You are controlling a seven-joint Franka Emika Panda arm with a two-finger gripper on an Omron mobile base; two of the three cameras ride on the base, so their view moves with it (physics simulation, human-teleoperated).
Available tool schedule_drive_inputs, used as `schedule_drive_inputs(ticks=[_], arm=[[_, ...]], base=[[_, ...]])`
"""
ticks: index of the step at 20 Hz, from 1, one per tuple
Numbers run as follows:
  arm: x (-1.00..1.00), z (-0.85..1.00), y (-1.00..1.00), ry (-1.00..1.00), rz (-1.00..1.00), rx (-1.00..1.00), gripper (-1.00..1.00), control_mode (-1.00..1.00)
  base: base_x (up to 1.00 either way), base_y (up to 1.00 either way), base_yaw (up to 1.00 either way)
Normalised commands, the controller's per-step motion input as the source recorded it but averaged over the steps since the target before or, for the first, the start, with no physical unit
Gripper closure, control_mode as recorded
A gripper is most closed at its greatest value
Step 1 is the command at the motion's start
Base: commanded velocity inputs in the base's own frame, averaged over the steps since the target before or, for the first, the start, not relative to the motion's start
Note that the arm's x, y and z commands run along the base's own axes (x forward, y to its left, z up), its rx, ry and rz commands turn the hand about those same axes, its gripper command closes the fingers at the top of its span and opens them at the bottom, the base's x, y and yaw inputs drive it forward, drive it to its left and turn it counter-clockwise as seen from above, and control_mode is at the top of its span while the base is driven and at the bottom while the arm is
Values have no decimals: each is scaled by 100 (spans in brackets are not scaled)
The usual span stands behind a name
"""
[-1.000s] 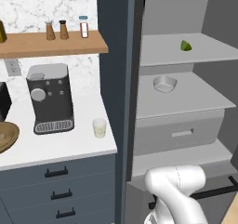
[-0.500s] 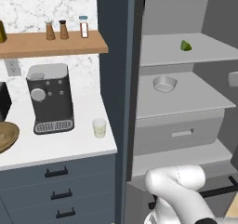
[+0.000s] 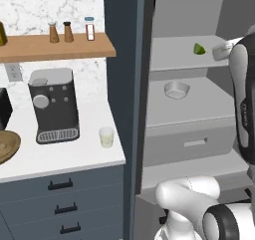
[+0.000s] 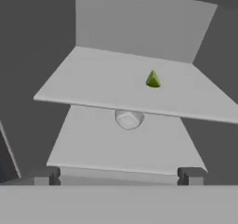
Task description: Grab a lemon wedge from the fridge and one ice cube from the ice bowl, and put them in the glass of lemonade.
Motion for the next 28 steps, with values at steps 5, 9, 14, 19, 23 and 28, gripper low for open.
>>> schedule_drive_inputs(ticks=[5,9,14,19,23,28], arm=[[99,-29,-44,1,-8,8,-100,-100],[82,-3,-45,17,-12,31,-100,-100],[63,2,-58,28,-1,27,-100,-100],[44,-18,-30,9,0,1,-100,-100],[72,-40,0,-1,0,0,-100,-100],[66,-1,8,0,5,0,-100,-100]], base=[[0,0,0],[0,0,0],[0,0,0],[0,0,0],[0,0,0],[0,0,0]])
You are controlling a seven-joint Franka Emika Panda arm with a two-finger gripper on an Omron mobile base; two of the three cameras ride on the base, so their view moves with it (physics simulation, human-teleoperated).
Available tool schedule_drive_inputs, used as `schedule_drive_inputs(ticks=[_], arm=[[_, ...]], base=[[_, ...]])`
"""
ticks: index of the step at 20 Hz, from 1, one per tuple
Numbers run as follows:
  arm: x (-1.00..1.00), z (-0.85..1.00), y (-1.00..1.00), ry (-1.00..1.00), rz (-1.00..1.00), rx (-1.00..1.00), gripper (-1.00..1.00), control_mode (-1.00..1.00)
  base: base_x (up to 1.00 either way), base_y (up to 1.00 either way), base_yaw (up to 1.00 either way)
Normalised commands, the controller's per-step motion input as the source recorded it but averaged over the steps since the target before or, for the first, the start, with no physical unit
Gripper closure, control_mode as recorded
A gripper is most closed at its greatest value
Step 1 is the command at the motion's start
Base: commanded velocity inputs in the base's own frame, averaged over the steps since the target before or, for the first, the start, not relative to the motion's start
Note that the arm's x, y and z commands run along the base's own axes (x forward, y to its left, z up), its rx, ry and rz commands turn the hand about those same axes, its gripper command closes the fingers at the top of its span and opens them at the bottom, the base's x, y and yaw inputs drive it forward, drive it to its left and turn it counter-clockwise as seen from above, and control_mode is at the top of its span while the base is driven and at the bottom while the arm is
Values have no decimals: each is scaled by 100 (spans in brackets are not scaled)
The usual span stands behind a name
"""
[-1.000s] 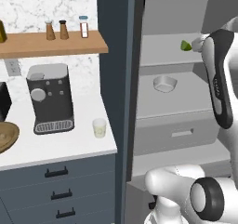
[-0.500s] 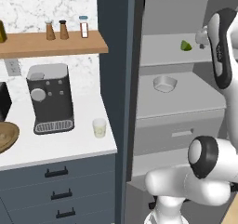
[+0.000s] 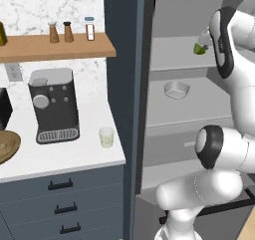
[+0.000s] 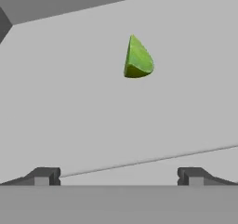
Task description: Grab a lemon wedge from the fridge and one ice cube from the ice bowl, and put them in the glass of lemonade.
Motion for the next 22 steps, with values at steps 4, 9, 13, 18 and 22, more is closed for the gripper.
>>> schedule_drive_inputs(ticks=[4,9,13,18,22], arm=[[46,11,8,0,12,-6,-100,-100],[70,0,2,2,8,-10,-100,-100],[45,-7,0,3,1,-7,-100,-100],[40,-17,0,1,0,-6,-100,-100],[-2,-22,0,-16,0,0,-100,-100]], base=[[0,0,0],[0,0,0],[0,0,0],[0,0,0],[0,0,0]])
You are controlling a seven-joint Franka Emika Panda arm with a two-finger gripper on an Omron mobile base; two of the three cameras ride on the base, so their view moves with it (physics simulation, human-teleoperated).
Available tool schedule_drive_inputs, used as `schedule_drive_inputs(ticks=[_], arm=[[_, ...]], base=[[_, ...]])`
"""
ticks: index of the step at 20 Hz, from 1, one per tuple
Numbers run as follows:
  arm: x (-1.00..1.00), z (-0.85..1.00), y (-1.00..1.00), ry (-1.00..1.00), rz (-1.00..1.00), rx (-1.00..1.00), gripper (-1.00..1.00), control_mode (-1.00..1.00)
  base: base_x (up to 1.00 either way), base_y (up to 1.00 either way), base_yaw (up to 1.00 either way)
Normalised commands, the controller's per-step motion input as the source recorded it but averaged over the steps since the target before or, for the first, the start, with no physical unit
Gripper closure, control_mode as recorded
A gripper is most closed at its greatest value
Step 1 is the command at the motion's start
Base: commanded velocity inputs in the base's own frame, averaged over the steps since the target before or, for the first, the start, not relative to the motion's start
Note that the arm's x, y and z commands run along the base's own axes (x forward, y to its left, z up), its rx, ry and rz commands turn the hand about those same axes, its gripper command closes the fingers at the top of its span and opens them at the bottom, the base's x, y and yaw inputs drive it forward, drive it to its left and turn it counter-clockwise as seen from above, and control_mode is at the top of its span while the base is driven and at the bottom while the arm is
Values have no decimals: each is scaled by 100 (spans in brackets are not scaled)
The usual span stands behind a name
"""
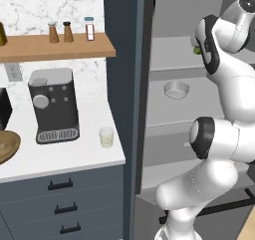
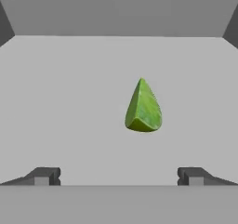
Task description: Grab a lemon wedge from the fridge and one ice cube from the ice bowl, and put them in the glass of lemonade.
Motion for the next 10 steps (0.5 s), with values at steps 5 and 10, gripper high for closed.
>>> schedule_drive_inputs(ticks=[5,10], arm=[[29,-10,0,-3,0,0,-100,-100],[69,12,0,5,-1,-1,-100,-100]], base=[[0,0,0],[0,0,0]])
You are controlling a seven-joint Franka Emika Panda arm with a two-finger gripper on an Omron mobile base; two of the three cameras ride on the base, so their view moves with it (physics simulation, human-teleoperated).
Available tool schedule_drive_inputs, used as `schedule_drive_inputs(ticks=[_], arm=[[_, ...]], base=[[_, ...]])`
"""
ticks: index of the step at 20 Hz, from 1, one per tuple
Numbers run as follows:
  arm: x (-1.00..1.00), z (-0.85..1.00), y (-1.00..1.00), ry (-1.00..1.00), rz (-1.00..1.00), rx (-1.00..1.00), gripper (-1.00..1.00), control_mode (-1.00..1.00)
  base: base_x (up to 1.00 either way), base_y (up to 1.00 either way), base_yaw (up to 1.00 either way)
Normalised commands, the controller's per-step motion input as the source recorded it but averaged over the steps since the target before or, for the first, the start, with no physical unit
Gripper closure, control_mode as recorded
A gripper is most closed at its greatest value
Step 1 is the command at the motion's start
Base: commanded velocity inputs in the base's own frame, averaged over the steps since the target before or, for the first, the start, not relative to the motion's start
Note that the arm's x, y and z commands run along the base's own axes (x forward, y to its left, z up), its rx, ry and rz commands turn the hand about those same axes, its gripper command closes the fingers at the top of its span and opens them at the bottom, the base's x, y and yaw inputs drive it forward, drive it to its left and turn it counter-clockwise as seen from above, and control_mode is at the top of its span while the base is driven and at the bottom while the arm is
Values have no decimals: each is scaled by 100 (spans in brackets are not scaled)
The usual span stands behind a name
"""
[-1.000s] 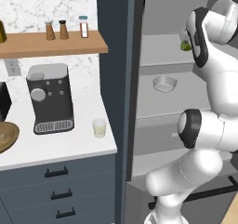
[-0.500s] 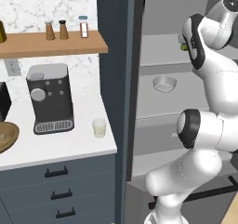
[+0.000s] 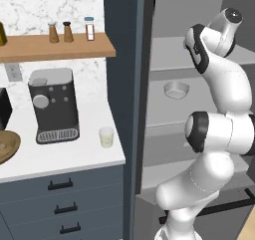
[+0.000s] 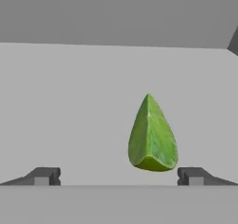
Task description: Grab a lemon wedge from the fridge and one ice cube from the ice bowl, and put them in the glass of lemonade.
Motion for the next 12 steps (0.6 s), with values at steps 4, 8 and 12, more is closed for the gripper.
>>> schedule_drive_inputs(ticks=[4,8,12], arm=[[47,32,-3,12,0,0,-100,-100],[19,5,-26,10,0,0,-100,-100],[-8,-17,-23,0,0,0,-100,-100]], base=[[0,0,0],[0,0,0],[0,0,0]])
